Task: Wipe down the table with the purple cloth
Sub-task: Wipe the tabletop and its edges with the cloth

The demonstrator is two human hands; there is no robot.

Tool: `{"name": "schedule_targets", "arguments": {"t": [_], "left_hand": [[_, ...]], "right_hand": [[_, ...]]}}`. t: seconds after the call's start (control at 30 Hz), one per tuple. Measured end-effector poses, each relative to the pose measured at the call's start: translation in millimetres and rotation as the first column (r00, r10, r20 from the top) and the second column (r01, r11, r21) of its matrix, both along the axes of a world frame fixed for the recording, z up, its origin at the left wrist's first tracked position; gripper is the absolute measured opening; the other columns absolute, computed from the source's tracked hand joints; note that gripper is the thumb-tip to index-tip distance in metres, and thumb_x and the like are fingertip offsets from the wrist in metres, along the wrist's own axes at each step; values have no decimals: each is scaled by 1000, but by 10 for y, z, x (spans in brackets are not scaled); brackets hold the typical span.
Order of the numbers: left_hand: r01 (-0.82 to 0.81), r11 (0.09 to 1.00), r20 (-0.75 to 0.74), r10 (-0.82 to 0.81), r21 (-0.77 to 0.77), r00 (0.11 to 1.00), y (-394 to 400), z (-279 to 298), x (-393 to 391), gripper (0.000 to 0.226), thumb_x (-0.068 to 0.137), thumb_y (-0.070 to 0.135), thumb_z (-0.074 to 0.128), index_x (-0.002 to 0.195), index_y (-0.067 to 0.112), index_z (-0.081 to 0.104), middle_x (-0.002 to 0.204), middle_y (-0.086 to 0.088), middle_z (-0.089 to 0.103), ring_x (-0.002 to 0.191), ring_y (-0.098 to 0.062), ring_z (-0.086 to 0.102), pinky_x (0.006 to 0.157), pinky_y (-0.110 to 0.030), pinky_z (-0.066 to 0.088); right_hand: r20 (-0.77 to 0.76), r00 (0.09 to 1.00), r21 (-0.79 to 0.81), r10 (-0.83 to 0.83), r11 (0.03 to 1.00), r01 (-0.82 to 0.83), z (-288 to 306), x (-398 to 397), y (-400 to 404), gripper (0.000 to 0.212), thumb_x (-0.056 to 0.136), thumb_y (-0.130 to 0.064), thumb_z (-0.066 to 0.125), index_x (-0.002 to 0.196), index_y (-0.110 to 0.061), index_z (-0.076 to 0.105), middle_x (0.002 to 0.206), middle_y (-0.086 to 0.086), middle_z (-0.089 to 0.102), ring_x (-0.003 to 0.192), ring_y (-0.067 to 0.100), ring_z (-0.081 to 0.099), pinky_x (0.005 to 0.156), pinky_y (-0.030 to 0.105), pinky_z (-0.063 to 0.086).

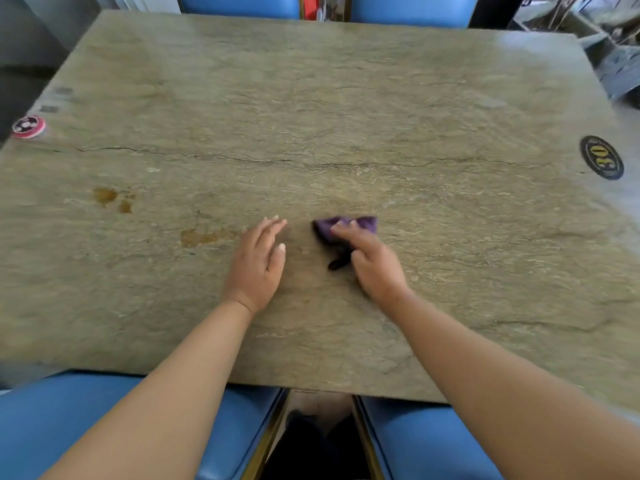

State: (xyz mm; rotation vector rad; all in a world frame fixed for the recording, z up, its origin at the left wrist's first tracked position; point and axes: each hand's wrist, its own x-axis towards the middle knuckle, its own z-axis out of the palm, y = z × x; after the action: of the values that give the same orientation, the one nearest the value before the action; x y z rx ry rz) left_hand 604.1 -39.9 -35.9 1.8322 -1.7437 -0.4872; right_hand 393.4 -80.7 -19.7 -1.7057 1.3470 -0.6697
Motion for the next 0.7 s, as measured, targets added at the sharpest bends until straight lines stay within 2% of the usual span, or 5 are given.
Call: {"name": "schedule_targets", "arguments": {"t": [0.1, 0.23, 0.43, 0.6, 0.7], "left_hand": [[12, 998, 191, -24, 66, 981, 221, -31, 108, 62, 94, 42, 21, 146, 14, 41, 154, 0, 34, 145, -16, 25, 121, -39, 10], [9, 993, 381, -54, 119, 923, 264, -84, 94, 64, 95, 44, 16, 151, 15, 28, 160, 3, 20, 148, -12, 10, 122, -41, 4], [5, 991, 426, -60, 130, 903, 244, -91, 104, 67, 92, 45, 17, 150, 13, 32, 159, -2, 24, 148, -17, 15, 120, -46, 11], [15, 982, 462, -103, 190, 881, 227, -73, 79, 70, 91, 48, 5, 154, 19, 14, 163, 4, 5, 150, -15, 1, 119, -43, -2], [4, 962, 430, -126, 272, 894, 208, -39, 90, 60, 100, 43, 11, 155, 22, 2, 162, 8, -8, 148, -11, -11, 119, -42, -9]], "right_hand": [[-118, 989, -23, -93, 996, 91, 39, -86, -363, 57, 83, 4, 40, 132, -21, 57, 147, -5, 43, 143, 9, 23, 117, 22, 9], [-209, 978, -37, -3, 999, -5, 13, -7, -445, 56, 85, 2, 39, 131, -24, 57, 150, -6, 37, 145, 8, 16, 117, 25, -1], [-142, 981, 45, 131, 991, -126, -14, 151, 11, 58, 78, 10, 41, 116, -24, 68, 141, -9, 50, 142, 5, 24, 114, 20, 1], [-96, 989, 141, 111, 985, -97, 96, 289, 505, 59, 77, 14, 39, 110, -21, 71, 135, -9, 56, 139, 1, 28, 115, 19, 2], [-127, 967, 209, 223, 959, -194, 212, 340, 799, 61, 79, 19, 35, 112, -18, 71, 137, -8, 54, 141, 2, 22, 112, 14, -4]]}}
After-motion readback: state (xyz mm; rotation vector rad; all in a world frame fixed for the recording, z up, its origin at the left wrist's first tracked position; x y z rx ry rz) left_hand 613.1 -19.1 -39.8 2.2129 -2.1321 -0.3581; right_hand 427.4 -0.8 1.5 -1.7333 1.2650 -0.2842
